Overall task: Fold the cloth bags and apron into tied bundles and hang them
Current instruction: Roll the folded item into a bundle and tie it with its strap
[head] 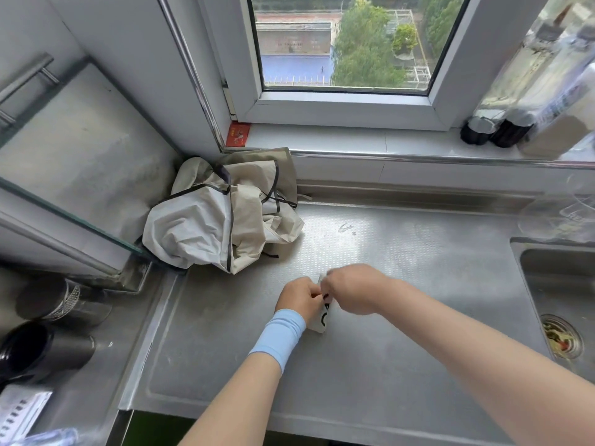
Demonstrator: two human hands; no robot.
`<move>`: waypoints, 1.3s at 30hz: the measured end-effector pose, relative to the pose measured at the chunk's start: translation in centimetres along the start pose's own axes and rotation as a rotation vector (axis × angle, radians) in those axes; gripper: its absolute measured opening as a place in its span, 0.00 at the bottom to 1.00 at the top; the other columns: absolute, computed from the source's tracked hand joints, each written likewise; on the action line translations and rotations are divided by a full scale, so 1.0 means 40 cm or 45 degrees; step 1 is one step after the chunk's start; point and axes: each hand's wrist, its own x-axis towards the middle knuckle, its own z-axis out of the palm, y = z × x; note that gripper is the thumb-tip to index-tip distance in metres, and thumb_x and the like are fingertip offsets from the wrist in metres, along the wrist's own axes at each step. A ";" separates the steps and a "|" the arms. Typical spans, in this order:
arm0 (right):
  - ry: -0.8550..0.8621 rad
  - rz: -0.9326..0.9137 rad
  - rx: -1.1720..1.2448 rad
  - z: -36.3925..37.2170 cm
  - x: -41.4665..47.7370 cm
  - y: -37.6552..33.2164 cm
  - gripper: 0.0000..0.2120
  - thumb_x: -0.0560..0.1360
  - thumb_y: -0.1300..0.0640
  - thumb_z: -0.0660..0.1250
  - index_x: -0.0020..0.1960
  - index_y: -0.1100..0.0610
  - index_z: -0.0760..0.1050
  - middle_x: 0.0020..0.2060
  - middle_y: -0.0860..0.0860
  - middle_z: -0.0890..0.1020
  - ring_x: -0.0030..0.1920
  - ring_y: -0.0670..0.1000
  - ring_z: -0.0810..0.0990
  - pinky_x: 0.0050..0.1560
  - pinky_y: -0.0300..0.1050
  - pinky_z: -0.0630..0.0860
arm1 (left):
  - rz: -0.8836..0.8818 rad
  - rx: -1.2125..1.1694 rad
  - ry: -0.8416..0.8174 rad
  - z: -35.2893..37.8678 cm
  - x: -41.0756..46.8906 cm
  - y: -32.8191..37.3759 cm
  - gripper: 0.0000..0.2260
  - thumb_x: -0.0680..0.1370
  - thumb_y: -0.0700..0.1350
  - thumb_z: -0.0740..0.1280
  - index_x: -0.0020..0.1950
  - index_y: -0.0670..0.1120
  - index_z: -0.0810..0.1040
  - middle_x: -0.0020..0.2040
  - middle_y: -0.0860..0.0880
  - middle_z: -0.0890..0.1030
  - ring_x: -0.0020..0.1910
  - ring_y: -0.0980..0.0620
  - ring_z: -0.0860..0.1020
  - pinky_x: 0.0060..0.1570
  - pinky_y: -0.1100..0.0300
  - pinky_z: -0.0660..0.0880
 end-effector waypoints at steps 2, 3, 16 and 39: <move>0.150 -0.035 -0.022 -0.024 0.038 0.007 0.09 0.75 0.62 0.60 0.47 0.54 0.79 0.44 0.52 0.81 0.41 0.56 0.77 0.35 0.44 0.67 | -0.009 0.024 -0.036 -0.007 0.000 0.004 0.07 0.73 0.46 0.67 0.41 0.45 0.82 0.42 0.49 0.81 0.46 0.47 0.78 0.49 0.56 0.76; 0.229 -0.016 0.042 -0.025 0.054 0.011 0.09 0.75 0.61 0.62 0.45 0.52 0.80 0.42 0.51 0.82 0.40 0.55 0.77 0.35 0.44 0.69 | -0.012 -0.002 -0.050 -0.008 -0.001 0.000 0.06 0.72 0.46 0.67 0.43 0.46 0.83 0.44 0.49 0.83 0.47 0.48 0.79 0.50 0.57 0.76; 0.636 0.090 0.929 0.202 0.007 0.024 0.03 0.70 0.60 0.77 0.41 0.54 0.85 0.43 0.49 0.73 0.42 0.47 0.76 0.42 0.29 0.68 | -0.205 -0.657 0.151 0.082 -0.031 -0.076 0.06 0.71 0.50 0.76 0.40 0.48 0.86 0.36 0.53 0.84 0.36 0.58 0.79 0.43 0.63 0.76; 0.983 0.310 0.947 0.291 -0.039 -0.075 0.06 0.71 0.58 0.75 0.46 0.49 0.85 0.40 0.43 0.80 0.34 0.41 0.73 0.38 0.39 0.73 | -0.481 -1.195 -0.234 0.070 -0.090 -0.044 0.07 0.79 0.37 0.64 0.41 0.43 0.77 0.34 0.47 0.75 0.35 0.53 0.75 0.42 0.61 0.79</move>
